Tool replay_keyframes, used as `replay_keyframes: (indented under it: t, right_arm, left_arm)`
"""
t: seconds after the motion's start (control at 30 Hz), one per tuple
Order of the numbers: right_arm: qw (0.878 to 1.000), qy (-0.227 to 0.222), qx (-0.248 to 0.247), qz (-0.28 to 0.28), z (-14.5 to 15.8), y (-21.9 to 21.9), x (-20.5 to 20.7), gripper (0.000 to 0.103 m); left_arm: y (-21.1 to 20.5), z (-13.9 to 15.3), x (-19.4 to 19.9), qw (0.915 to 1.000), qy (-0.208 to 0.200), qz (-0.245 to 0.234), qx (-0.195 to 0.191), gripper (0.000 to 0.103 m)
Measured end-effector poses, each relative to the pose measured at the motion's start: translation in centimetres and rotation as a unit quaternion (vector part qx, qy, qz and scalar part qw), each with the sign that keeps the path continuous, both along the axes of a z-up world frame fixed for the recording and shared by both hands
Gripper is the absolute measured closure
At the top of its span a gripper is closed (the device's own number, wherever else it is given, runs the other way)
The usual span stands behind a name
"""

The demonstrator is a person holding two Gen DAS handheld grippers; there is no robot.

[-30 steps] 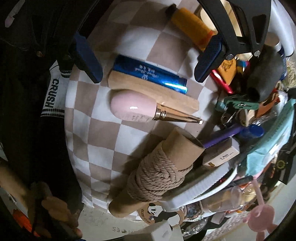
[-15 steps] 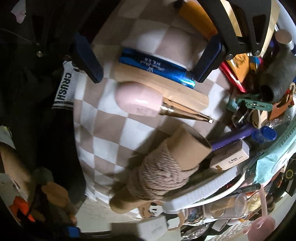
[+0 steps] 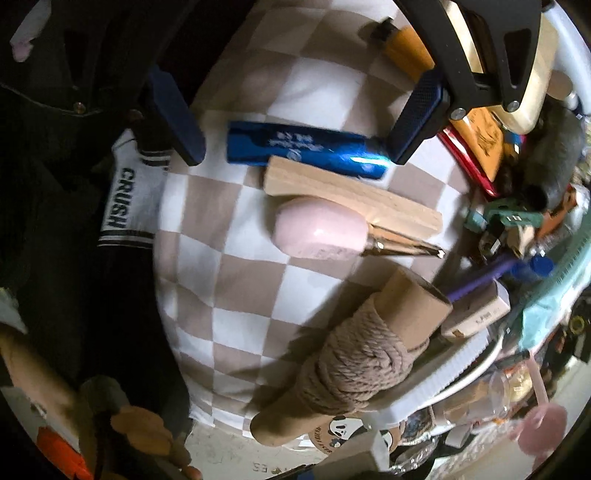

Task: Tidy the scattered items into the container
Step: 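Grasp the blue tube with the left tool while the right tool holds the striped box, then lift the blue tube with the left tool while the right tool holds the striped box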

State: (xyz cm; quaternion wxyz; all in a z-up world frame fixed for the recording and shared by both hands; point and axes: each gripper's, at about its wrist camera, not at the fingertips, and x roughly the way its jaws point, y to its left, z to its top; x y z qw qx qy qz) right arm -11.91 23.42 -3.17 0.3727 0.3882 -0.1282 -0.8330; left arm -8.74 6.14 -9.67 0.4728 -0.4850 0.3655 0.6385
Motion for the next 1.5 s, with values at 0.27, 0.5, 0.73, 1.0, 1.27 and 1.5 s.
replay_keyframes:
  t: [0.27, 0.5, 0.73, 1.0, 1.27, 1.5]
  right_arm:
    - [1.000, -0.005, 0.002, 0.002, -0.2, -0.1, -0.1, 0.036]
    - [1.000, -0.007, 0.000, 0.005, -0.2, -0.1, -0.1, 0.036]
    - [1.000, -0.010, -0.001, 0.007, -0.3, -0.2, 0.0, 0.036]
    - [1.000, -0.009, 0.005, 0.007, -0.3, -0.3, 0.1, 0.036]
    - [1.000, -0.013, -0.013, 0.002, -0.1, 0.1, 0.3, 0.036]
    - [1.000, -0.011, -0.022, -0.005, 0.2, 0.3, 1.3, 0.036]
  left_arm:
    - [0.1, 0.2, -0.3, 1.0000, 0.002, 0.001, 0.006, 0.017]
    - [-0.1, 0.7, -0.3, 0.9999, -0.005, 0.010, 0.003, 0.017]
    - [-2.9, 3.7, -3.6, 1.0000, 0.002, 0.008, 0.003, 0.020]
    - [-2.1, 4.9, -3.1, 0.9991, 0.017, 0.037, -0.011, 0.020]
    - [-1.4, 7.3, -2.3, 0.9966, 0.050, 0.060, -0.024, 0.020]
    - [-1.6, 10.3, -3.1, 0.9926, 0.064, 0.101, -0.020, 0.020]
